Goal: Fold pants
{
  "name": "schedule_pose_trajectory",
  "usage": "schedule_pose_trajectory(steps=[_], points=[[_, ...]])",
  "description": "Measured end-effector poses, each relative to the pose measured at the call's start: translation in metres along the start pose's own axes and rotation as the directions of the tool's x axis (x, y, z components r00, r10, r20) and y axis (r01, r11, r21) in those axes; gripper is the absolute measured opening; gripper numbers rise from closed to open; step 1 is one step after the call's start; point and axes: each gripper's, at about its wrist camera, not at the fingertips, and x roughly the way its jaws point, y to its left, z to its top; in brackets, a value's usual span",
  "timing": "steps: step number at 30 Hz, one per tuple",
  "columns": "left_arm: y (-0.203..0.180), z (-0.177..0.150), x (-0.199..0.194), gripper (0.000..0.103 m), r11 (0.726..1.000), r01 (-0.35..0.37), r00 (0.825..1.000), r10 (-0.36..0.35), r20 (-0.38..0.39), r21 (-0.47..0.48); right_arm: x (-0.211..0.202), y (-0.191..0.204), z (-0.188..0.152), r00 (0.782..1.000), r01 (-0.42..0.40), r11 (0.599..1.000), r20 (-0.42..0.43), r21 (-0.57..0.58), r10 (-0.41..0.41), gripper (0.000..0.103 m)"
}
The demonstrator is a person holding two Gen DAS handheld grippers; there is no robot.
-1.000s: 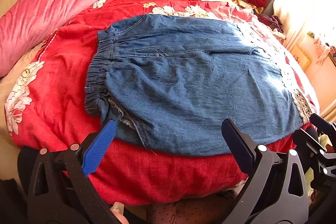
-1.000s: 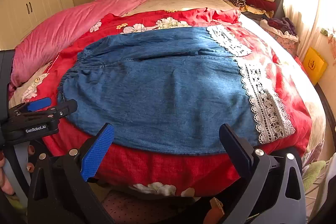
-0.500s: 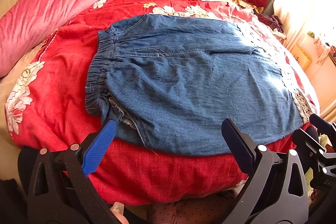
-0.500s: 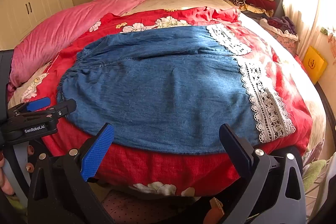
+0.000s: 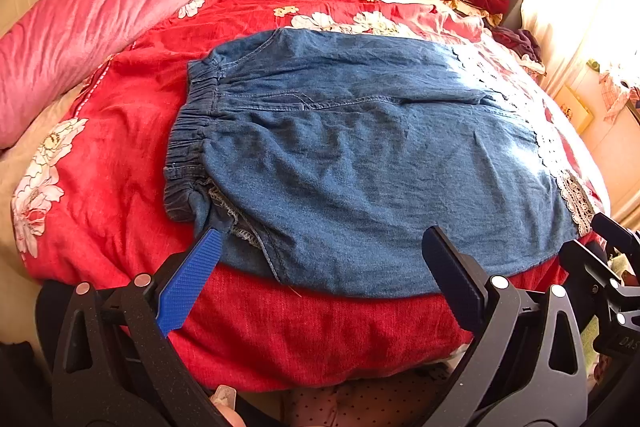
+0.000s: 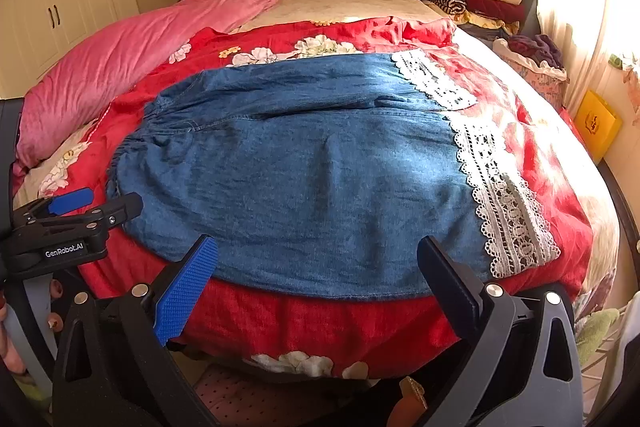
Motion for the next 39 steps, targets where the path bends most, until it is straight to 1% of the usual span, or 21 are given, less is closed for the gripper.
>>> schedule_pose_trajectory(steps=[16, 21, 27, 34, 39], points=[[0.002, 0.005, 0.0, 0.094, 1.0, -0.005, 1.0, 0.005, 0.012, 0.001, 0.005, 0.002, 0.007, 1.0, -0.002, 1.0, 0.004, -0.012, 0.002, 0.099], [0.002, 0.01, 0.005, 0.094, 1.0, -0.016, 1.0, 0.016, 0.013, 0.001, 0.011, 0.005, 0.019, 1.0, -0.011, 0.999, 0.012, -0.032, 0.012, 0.099], [0.01, 0.022, 0.01, 0.094, 0.999, -0.035, 0.999, 0.036, 0.028, -0.019, 0.023, 0.011, 0.032, 1.0, -0.02, 0.998, 0.008, -0.055, 0.021, 0.099], [0.028, 0.041, 0.02, 0.094, 0.997, -0.064, 0.997, 0.066, 0.041, -0.053, 0.042, 0.018, 0.052, 1.0, -0.031, 0.996, 0.0, -0.079, 0.031, 0.099], [0.045, 0.055, 0.027, 0.094, 0.993, -0.08, 0.995, 0.084, 0.044, -0.086, 0.058, 0.026, 0.074, 0.999, -0.039, 0.994, -0.002, -0.104, 0.039, 0.099]])
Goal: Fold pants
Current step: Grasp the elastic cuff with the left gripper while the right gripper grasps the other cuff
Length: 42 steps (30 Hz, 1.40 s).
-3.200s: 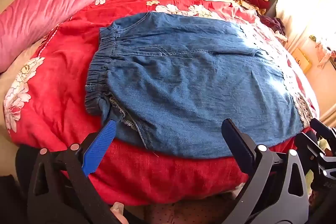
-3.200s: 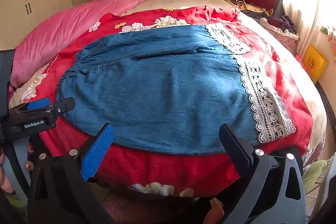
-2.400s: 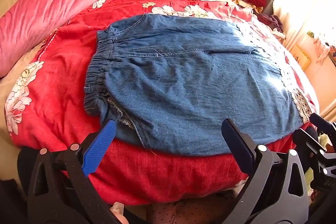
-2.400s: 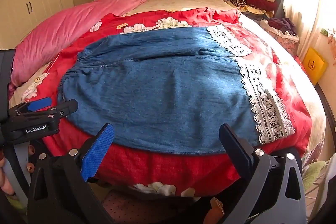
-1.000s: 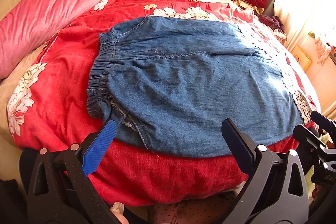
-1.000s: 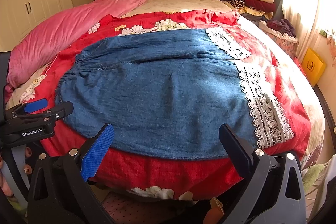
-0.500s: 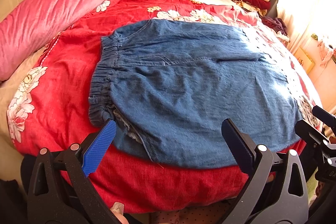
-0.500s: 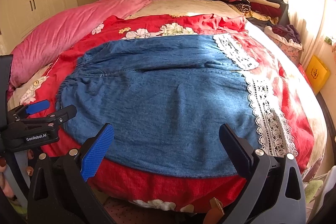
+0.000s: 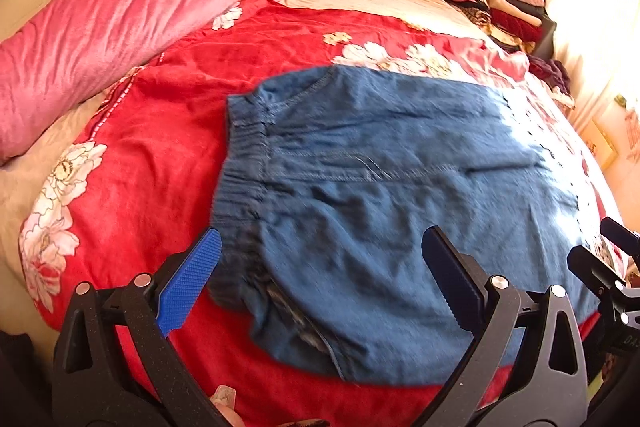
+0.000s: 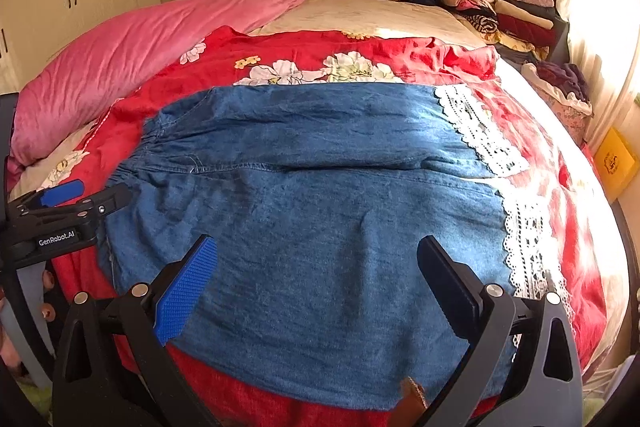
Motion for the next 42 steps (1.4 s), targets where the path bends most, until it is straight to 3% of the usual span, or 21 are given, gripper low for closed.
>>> schedule_pose_trajectory(steps=[15, 27, 37, 42], points=[[0.048, 0.045, 0.033, 0.094, 0.995, -0.046, 0.999, 0.044, -0.025, -0.085, 0.052, 0.009, 0.062, 1.0, -0.021, 0.996, -0.023, -0.089, 0.019, 0.099], [0.064, 0.076, 0.068, 0.094, 0.995, -0.081, 0.996, 0.079, -0.034, -0.06, 0.102, 0.022, 0.109, 0.998, -0.039, 0.981, -0.054, -0.188, 0.03, 0.099], [0.071, 0.1, 0.113, 0.094, 0.996, -0.093, 0.992, 0.091, -0.087, -0.013, 0.151, 0.032, 0.141, 0.996, 0.013, 0.97, -0.078, -0.244, -0.032, 0.099], [0.073, 0.108, 0.13, 0.094, 0.99, -0.136, 0.986, 0.139, -0.091, 0.035, 0.178, 0.043, 0.154, 0.994, -0.014, 0.957, -0.111, -0.29, -0.019, 0.099]])
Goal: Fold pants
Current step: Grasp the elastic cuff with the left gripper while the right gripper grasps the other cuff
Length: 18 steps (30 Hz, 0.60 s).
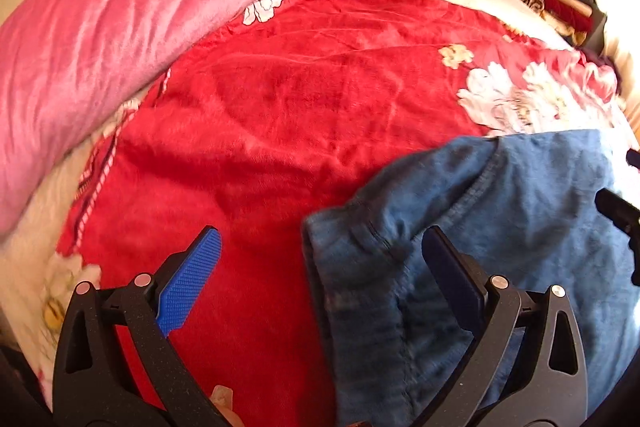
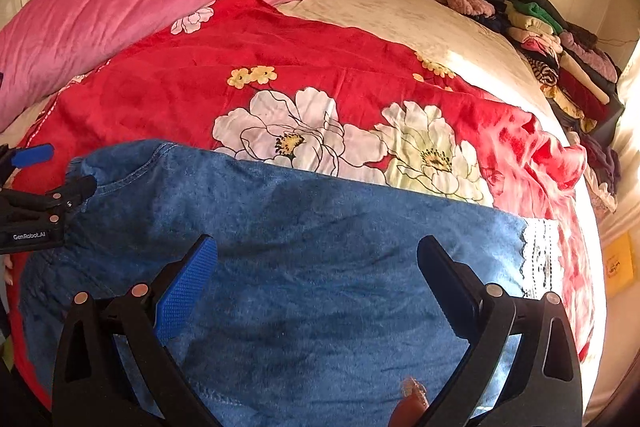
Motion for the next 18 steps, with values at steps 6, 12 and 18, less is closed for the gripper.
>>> schedule_pose_trajectory(steps=[6, 12, 18], points=[[0.002, 0.0, 0.013, 0.092, 0.998, 0.06, 0.998, -0.06, 0.001, -0.007, 0.024, 0.009, 0.014, 1.0, -0.001, 0.997, -0.004, -0.071, 0.001, 0.099], [0.0, -0.001, 0.019, 0.04, 0.989, 0.15, 0.989, -0.15, 0.004, 0.0, 0.039, 0.021, 0.022, 1.0, -0.025, 0.992, -0.003, -0.128, 0.025, 0.099], [-0.006, -0.006, -0.011, 0.029, 0.99, 0.133, 0.985, -0.137, 0.108, 0.045, 0.044, 0.031, 0.028, 0.998, -0.054, 0.983, 0.003, -0.175, 0.055, 0.099]])
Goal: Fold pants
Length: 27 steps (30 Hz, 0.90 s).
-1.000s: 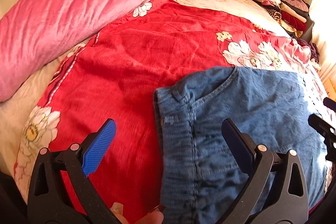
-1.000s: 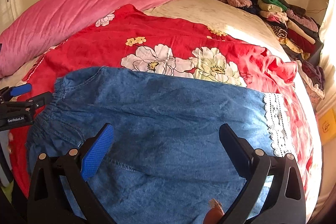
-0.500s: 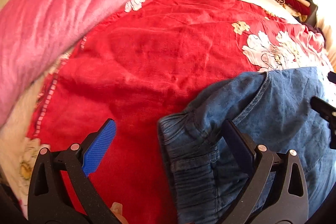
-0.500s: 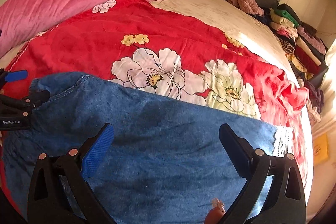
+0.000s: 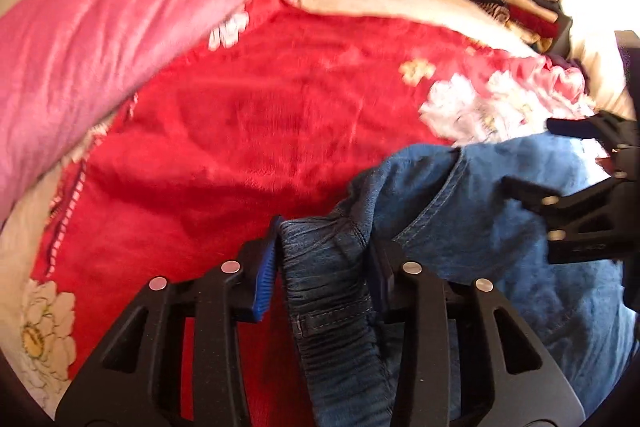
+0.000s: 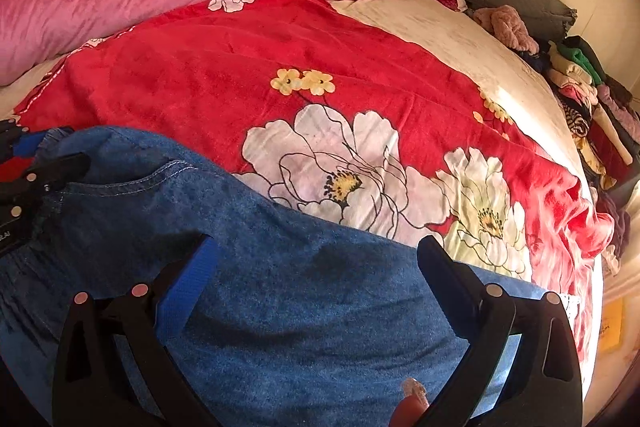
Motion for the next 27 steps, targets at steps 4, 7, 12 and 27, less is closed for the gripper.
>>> schedule_pose_trajectory(steps=[4, 7, 12, 27], points=[[-0.003, -0.005, -0.025, 0.028, 0.999, 0.031, 0.998, -0.031, 0.058, 0.014, -0.002, 0.008, 0.002, 1.0, -0.004, 0.999, 0.018, -0.053, 0.005, 0.099], [-0.005, -0.007, -0.036, 0.027, 0.998, 0.051, 0.996, -0.052, 0.072, 0.024, 0.0, 0.015, 0.002, 1.0, -0.014, 0.996, 0.014, -0.091, 0.015, 0.09], [-0.011, -0.011, -0.04, 0.027, 0.998, 0.049, 0.996, -0.052, 0.072, 0.045, -0.003, 0.03, -0.004, 0.997, -0.076, 0.99, 0.023, -0.115, 0.079, 0.029], [-0.016, -0.026, -0.068, 0.029, 0.997, 0.019, 0.992, -0.028, 0.121, 0.072, -0.105, 0.016, -0.07, 0.951, -0.202, 0.974, 0.256, 0.1, 0.171, 0.009]])
